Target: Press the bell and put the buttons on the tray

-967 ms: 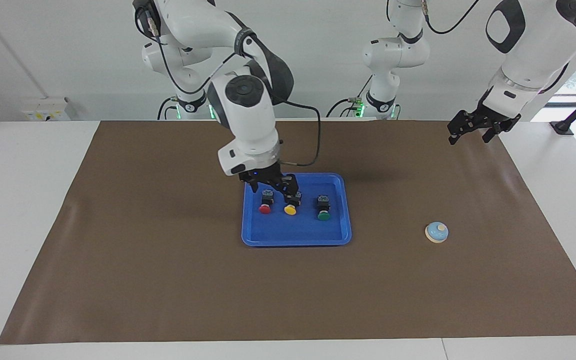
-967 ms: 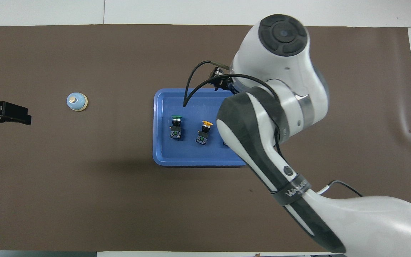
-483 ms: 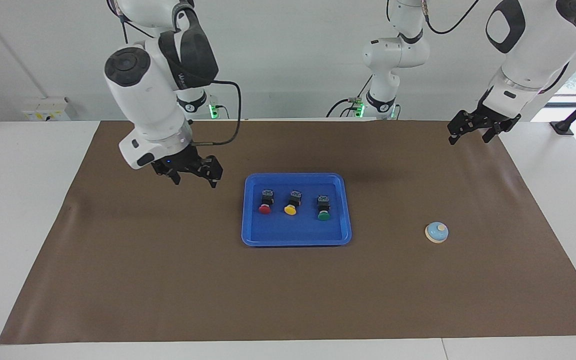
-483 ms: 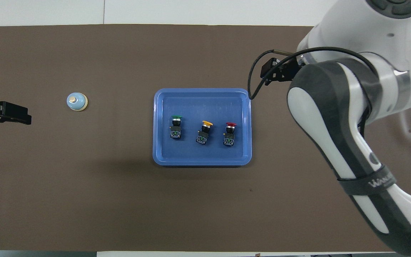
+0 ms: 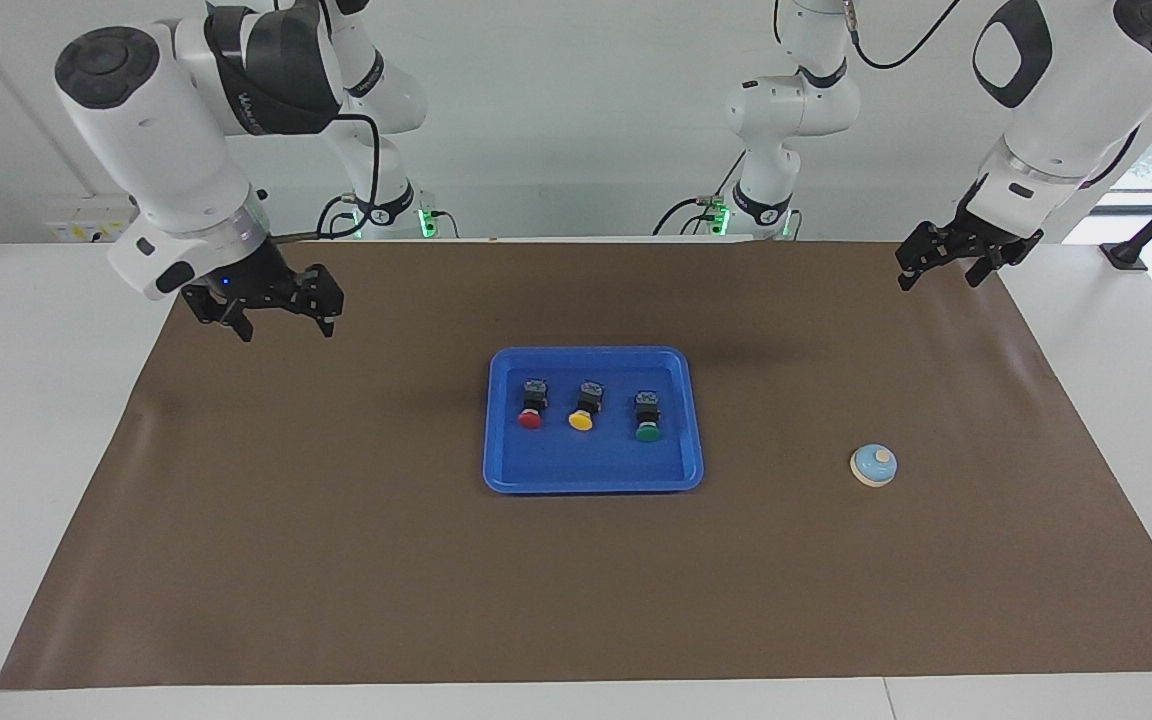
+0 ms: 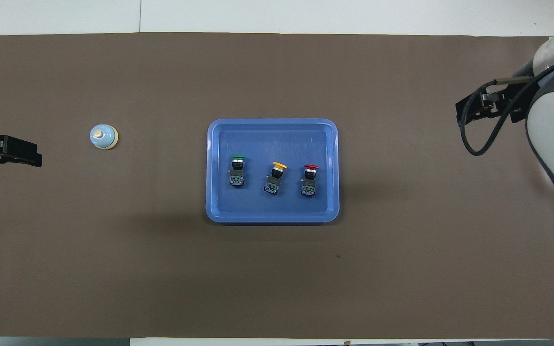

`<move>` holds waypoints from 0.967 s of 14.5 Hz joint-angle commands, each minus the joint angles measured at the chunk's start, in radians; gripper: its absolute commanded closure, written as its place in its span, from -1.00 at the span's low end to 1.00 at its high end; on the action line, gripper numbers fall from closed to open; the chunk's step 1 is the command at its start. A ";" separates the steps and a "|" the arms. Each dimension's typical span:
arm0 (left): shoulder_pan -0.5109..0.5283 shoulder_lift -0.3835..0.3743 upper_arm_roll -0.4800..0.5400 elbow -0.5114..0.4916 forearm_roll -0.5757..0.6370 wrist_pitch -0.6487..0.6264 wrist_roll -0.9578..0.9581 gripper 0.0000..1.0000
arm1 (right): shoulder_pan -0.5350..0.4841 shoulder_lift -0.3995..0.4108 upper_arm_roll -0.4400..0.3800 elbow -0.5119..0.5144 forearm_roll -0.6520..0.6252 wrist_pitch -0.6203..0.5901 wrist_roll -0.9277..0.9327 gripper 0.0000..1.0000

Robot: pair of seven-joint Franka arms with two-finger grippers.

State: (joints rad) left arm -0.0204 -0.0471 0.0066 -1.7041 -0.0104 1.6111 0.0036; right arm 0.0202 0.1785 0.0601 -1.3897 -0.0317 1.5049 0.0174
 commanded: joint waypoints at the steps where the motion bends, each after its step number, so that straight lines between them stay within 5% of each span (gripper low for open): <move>1: -0.003 0.001 0.003 0.011 0.012 -0.017 -0.005 -1.00 | -0.025 -0.151 0.012 -0.152 -0.020 0.000 -0.036 -1.00; 6: -0.003 0.001 0.003 0.011 0.012 -0.017 -0.005 -1.00 | -0.046 -0.228 0.014 -0.183 -0.005 -0.101 -0.022 -1.00; 14: -0.003 0.001 0.003 0.011 0.012 -0.017 -0.005 -1.00 | -0.054 -0.214 -0.006 -0.233 0.016 0.017 -0.024 -1.00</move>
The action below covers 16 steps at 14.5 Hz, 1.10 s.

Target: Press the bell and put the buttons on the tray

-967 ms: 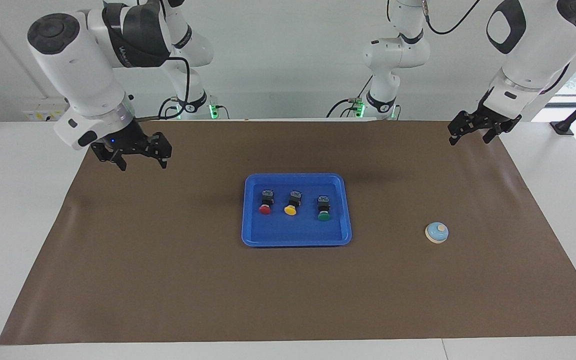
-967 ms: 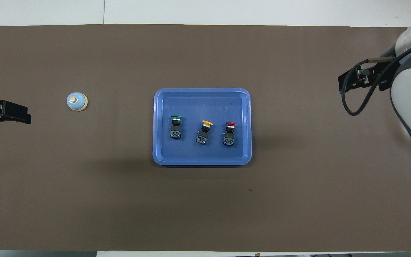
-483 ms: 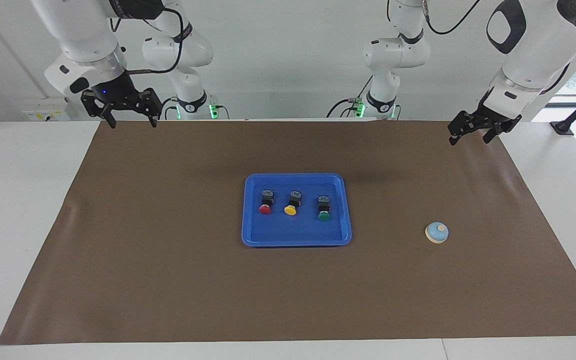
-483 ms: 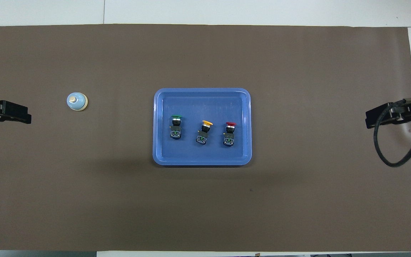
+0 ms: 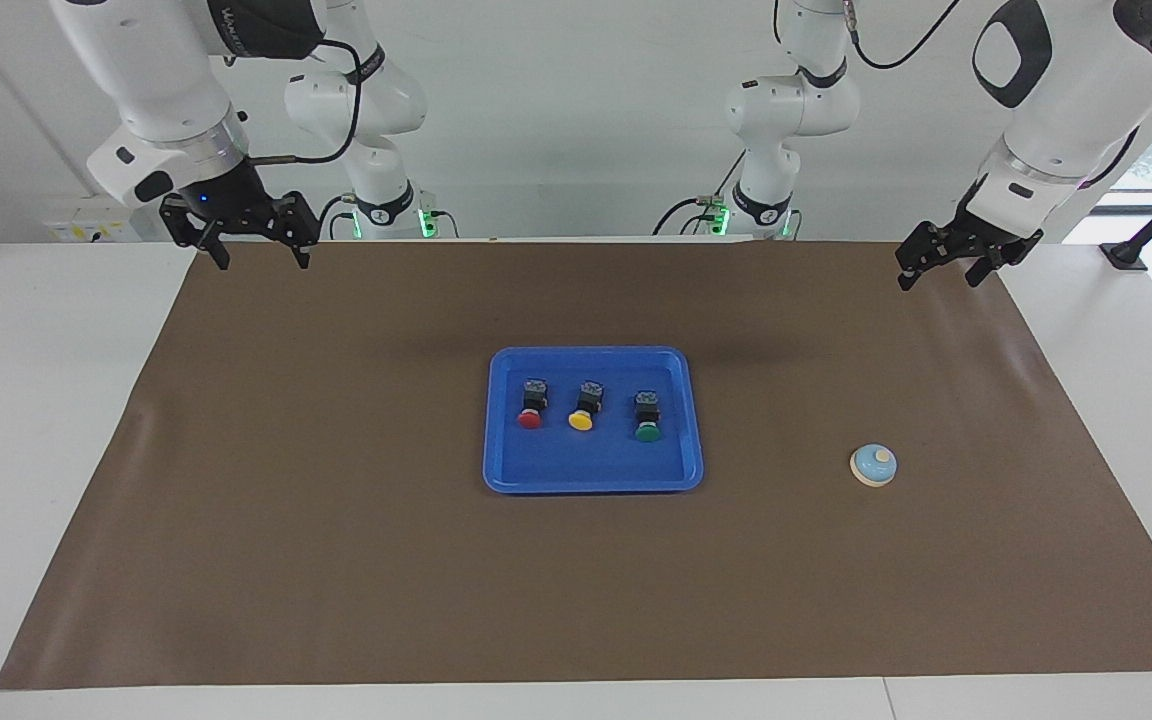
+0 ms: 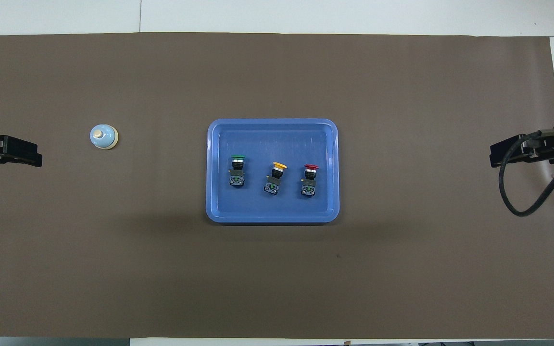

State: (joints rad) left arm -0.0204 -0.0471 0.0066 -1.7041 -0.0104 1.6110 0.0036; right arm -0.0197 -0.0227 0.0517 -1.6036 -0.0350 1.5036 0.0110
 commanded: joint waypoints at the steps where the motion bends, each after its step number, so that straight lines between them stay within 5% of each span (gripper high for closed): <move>1: -0.003 0.001 0.003 0.011 0.012 -0.017 -0.007 -1.00 | -0.014 -0.013 0.000 -0.019 0.033 0.020 -0.016 -1.00; 9: -0.012 0.001 0.001 0.006 0.012 0.000 0.005 -1.00 | -0.016 -0.017 -0.001 -0.018 0.047 0.018 -0.003 -1.00; 10: -0.013 0.001 0.001 0.004 0.012 0.021 0.004 -0.84 | -0.016 -0.017 -0.003 -0.016 0.047 0.017 0.000 -1.00; 12: -0.013 -0.002 0.001 -0.037 0.012 0.091 0.001 0.98 | -0.016 -0.020 -0.001 -0.016 0.046 0.004 -0.005 -1.00; 16: -0.001 0.080 0.001 -0.060 0.012 0.252 -0.001 1.00 | -0.016 -0.020 -0.001 -0.016 0.047 0.003 -0.005 -1.00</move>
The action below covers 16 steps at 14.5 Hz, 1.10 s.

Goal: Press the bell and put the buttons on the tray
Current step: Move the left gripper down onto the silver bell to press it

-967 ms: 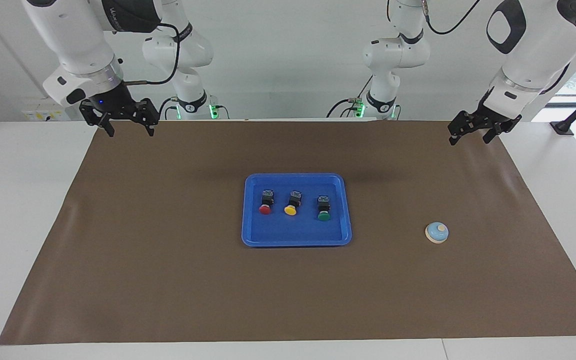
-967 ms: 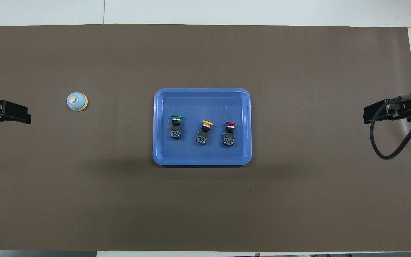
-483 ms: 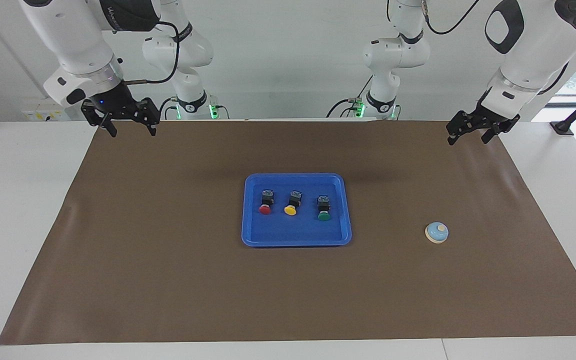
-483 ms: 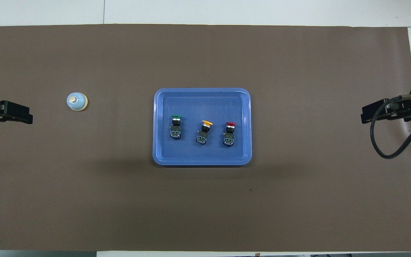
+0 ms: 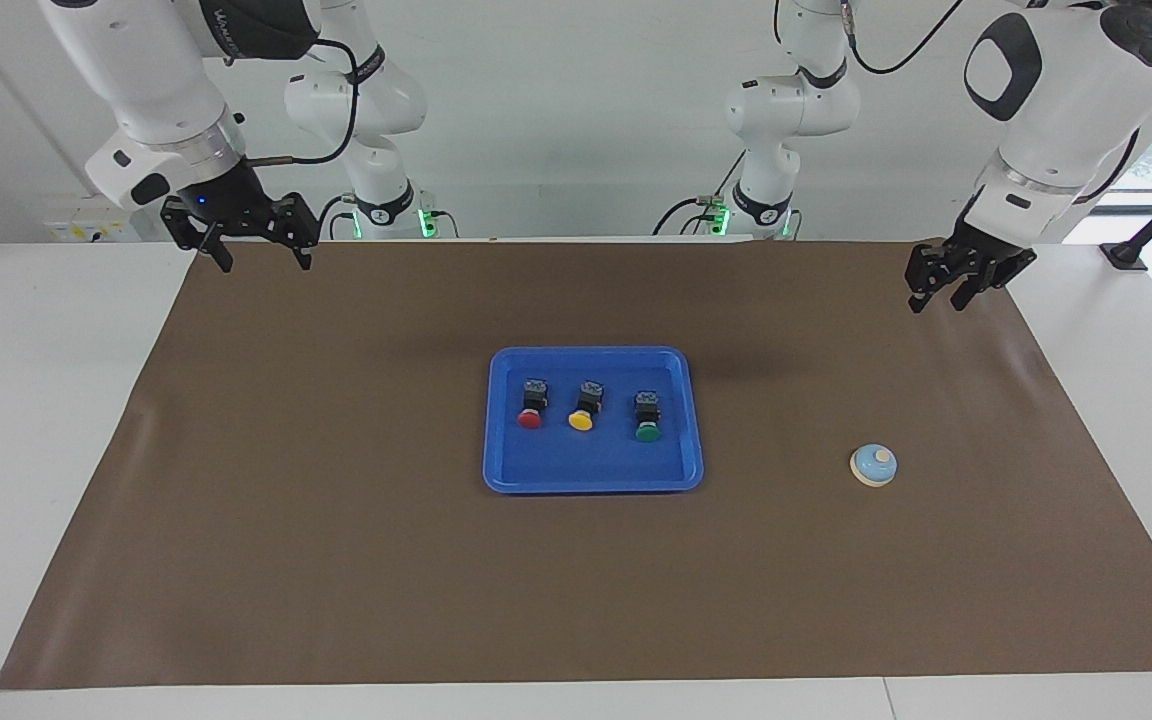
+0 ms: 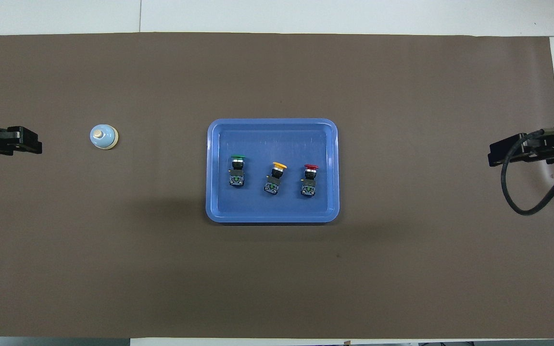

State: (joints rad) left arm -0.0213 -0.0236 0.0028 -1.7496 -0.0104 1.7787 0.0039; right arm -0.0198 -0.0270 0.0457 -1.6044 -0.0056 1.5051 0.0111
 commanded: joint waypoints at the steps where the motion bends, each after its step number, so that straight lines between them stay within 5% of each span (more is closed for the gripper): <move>1: 0.000 0.112 0.005 -0.005 0.015 0.126 -0.001 1.00 | -0.016 -0.016 0.005 -0.016 0.016 0.003 -0.005 -1.00; 6: 0.006 0.266 0.006 -0.039 0.018 0.323 0.001 1.00 | -0.016 -0.016 0.005 -0.016 0.018 0.001 -0.003 -1.00; 16: 0.008 0.283 0.006 -0.163 0.017 0.519 -0.002 1.00 | -0.016 -0.016 0.005 -0.016 0.016 0.001 -0.003 -1.00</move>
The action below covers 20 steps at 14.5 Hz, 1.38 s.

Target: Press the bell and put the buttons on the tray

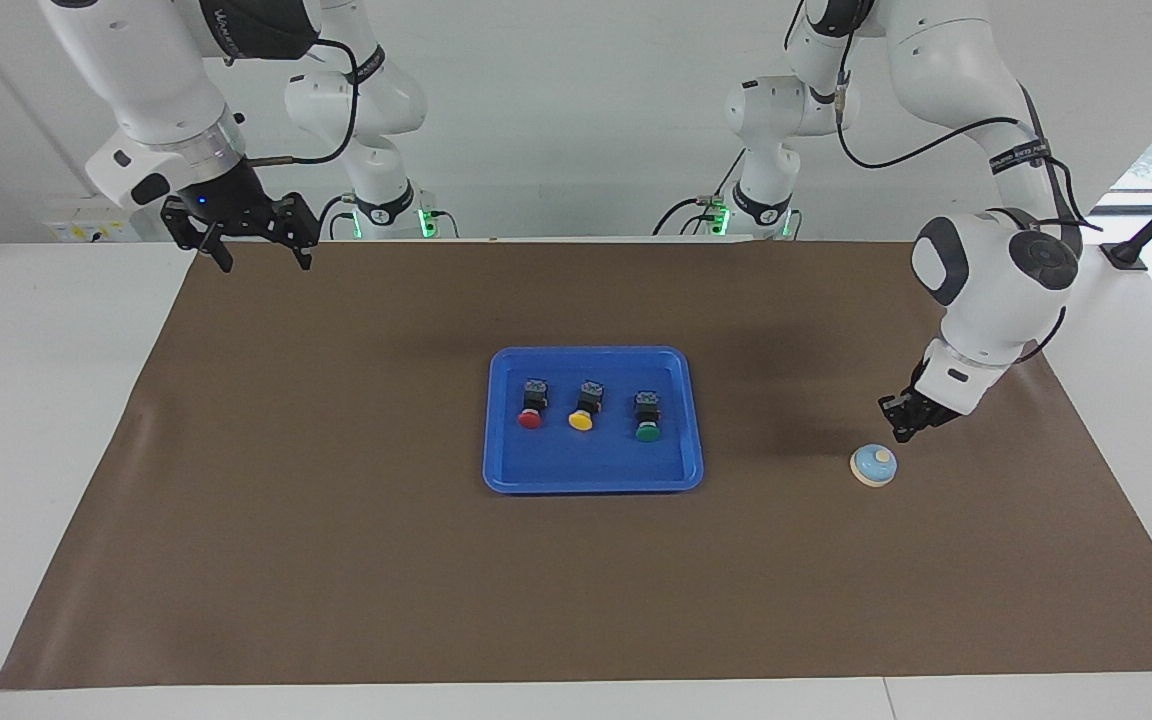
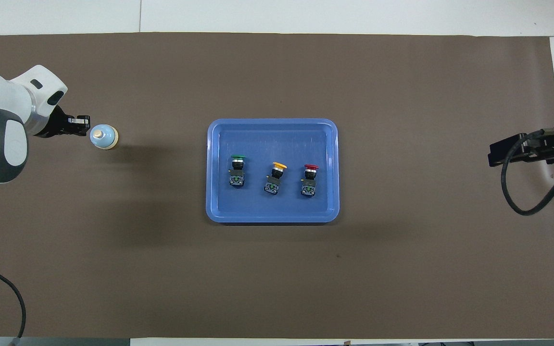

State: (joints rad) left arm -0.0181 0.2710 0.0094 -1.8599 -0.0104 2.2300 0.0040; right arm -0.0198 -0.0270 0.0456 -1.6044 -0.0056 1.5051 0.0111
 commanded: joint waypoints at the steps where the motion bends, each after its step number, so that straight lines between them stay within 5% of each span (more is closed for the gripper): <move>1: 0.004 -0.004 0.000 -0.053 0.017 0.074 -0.004 1.00 | -0.016 -0.016 0.005 -0.016 0.018 0.001 -0.003 -1.00; 12: -0.011 0.034 0.001 -0.131 0.017 0.205 -0.019 1.00 | -0.016 -0.016 0.005 -0.016 0.016 0.001 -0.003 -1.00; 14: -0.003 0.021 0.004 -0.099 0.018 0.133 -0.012 1.00 | -0.016 -0.016 0.005 -0.016 0.016 0.001 -0.003 -1.00; 18: -0.003 -0.045 0.003 0.073 0.020 -0.203 -0.012 1.00 | -0.016 -0.017 0.005 -0.016 0.018 0.001 -0.003 -1.00; 19: -0.002 -0.080 0.003 0.085 0.020 -0.249 -0.013 0.60 | -0.016 -0.017 0.005 -0.016 0.018 0.001 -0.003 -1.00; 20: -0.003 -0.122 0.003 0.087 0.018 -0.294 -0.015 -0.03 | -0.016 -0.017 0.005 -0.016 0.016 0.001 -0.003 -1.00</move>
State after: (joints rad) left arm -0.0197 0.2330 0.0095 -1.7802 -0.0104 2.0340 0.0013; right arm -0.0198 -0.0275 0.0456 -1.6044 -0.0056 1.5051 0.0111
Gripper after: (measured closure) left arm 0.907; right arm 0.000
